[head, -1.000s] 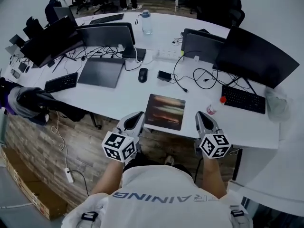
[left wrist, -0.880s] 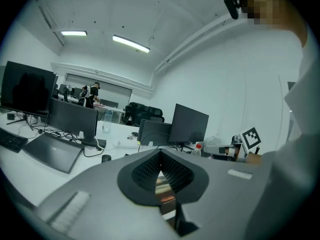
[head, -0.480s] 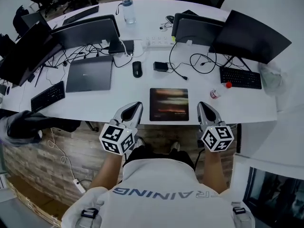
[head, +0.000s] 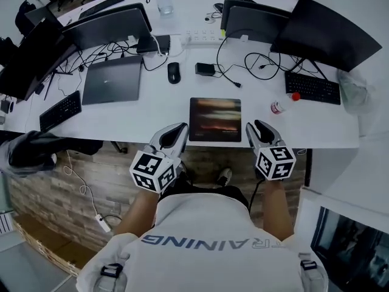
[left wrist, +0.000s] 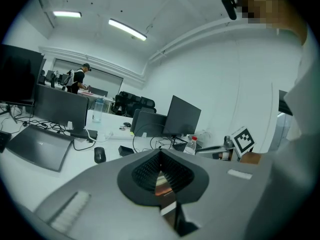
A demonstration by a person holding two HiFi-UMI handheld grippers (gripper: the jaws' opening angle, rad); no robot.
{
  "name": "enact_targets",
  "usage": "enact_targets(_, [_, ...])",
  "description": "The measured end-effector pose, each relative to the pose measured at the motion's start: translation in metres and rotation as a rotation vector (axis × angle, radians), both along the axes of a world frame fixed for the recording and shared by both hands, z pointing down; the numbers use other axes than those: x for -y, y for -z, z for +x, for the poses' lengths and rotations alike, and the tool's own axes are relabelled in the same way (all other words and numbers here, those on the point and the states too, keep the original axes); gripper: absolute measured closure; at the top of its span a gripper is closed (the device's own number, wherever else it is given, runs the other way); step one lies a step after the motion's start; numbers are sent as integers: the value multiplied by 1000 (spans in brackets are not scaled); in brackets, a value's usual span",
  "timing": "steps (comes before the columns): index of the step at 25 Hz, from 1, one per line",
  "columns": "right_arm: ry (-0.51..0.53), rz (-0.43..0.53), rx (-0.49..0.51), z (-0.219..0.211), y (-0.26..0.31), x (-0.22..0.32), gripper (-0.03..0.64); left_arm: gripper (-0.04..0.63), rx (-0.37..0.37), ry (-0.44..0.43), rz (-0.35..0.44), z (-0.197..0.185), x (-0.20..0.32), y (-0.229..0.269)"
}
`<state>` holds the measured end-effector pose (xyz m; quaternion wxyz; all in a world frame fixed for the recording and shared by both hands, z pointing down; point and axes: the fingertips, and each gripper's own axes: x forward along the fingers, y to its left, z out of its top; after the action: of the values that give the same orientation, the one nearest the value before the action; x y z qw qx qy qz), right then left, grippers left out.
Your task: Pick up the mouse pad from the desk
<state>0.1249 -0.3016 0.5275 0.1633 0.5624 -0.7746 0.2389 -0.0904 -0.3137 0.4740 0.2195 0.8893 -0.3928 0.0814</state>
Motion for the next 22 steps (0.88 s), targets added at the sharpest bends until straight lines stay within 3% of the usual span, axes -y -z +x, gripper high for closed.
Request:
enact_targets(10, [231,-301,-232,-7,-143,-18,315,595,53,77,-38,8,-23,-14])
enact_targets(18, [304,-405,-332,-14,-213,-23,308,595,71,147,-92,-11,-32,-34])
enact_targets(22, [321,-405,-305,-15,-218,-21,317,595,79,150,-106,-16,-32,-41])
